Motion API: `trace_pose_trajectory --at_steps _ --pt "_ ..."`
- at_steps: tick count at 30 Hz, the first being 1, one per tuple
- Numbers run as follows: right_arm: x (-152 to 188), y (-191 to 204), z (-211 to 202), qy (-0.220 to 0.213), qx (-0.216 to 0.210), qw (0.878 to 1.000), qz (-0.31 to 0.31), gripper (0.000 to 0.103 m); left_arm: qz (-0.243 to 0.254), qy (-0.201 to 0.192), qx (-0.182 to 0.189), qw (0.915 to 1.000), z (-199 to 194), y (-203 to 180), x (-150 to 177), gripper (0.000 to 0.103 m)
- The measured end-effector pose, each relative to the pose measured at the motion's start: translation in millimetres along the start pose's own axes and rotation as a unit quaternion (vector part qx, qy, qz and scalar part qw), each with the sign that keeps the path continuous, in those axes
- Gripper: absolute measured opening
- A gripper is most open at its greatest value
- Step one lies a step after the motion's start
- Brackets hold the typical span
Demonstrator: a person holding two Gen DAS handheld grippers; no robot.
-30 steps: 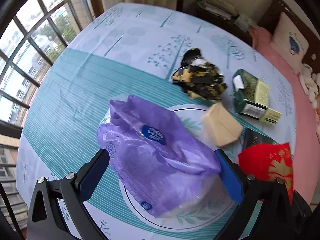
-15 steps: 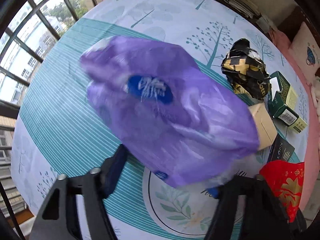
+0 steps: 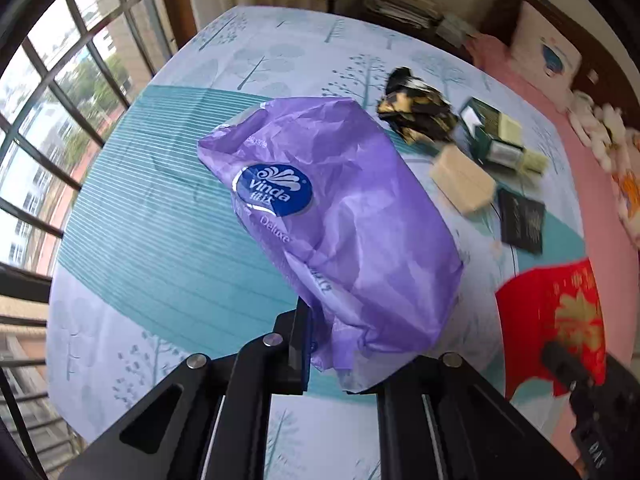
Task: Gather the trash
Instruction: 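Grasp the red packet with the right tool while the left tool grasps the purple Vinda bag, then carry the purple bag and red packet down over the floor bin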
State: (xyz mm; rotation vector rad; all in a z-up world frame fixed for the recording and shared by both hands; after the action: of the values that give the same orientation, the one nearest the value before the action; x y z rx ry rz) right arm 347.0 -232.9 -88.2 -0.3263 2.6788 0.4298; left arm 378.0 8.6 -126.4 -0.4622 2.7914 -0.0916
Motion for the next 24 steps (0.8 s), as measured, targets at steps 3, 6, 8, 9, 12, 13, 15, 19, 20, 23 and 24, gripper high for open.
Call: trace_pose_trajectory --at_steps 3,6,8,9,12,13,15,19,20,23,24 --pt "16.8 16.1 -15.8 -0.012 0.01 1.0 0.014 0.018 0.044 -0.012 0.018 0.9988 -24.7 3.9 20.8 0.007" --pt "38.0 35.6 -31.8 -0.026 0.022 0.999 0.033 0.018 0.094 -0.025 0.038 0.9945 -50.1 9.7 47.5 0.007" --pt "56.1 51.1 -43.3 -0.037 0.03 0.998 0.051 0.018 0.125 -0.03 0.053 0.9903 -66.3 17.8 66.3 0.007" --pt "66.4 59.1 -48.8 -0.042 0.032 0.997 0.061 0.018 0.14 -0.031 0.06 0.9878 -73.8 22.6 75.8 0.007" --pt "99.7 82.6 -61.4 -0.055 0.041 0.993 0.092 0.018 0.177 -0.035 0.076 0.9807 -102.5 37.4 113.6 0.007" --pt "111.6 90.0 -64.3 -0.058 0.042 0.992 0.105 0.018 0.19 -0.04 0.08 0.9777 -110.5 43.5 123.8 0.007" --pt "137.2 108.3 -69.7 -0.061 0.043 0.989 0.126 0.018 0.211 -0.048 0.089 0.9722 -125.0 55.2 143.1 0.007" --pt "179.7 142.3 -77.1 -0.063 0.055 0.987 0.139 0.018 0.232 -0.05 0.107 0.9656 -143.4 78.6 172.1 0.007" --pt "192.0 152.3 -80.0 -0.065 0.059 0.986 0.139 0.018 0.236 -0.048 0.111 0.9642 -146.3 84.4 180.6 0.007" --pt "219.2 172.1 -87.8 -0.062 0.068 0.986 0.14 0.018 0.253 -0.038 0.12 0.9593 -154.3 97.6 208.9 0.007" --pt "227.5 177.0 -91.0 -0.062 0.068 0.986 0.142 0.018 0.26 -0.036 0.122 0.9571 -157.3 100.8 219.3 0.007"
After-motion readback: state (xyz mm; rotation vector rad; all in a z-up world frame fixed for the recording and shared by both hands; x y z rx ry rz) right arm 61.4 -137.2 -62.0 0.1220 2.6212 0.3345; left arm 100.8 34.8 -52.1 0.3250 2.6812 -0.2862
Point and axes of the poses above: each gripper's, at about its wrist camera, not at the fingertips, and z roughly the way its jaws point, y to its left, x to its underside, the point moved 4 cm from there along z, roughly the way its jaws point, and after that the axes turned 1 degree about z, right-handed, at the moved point
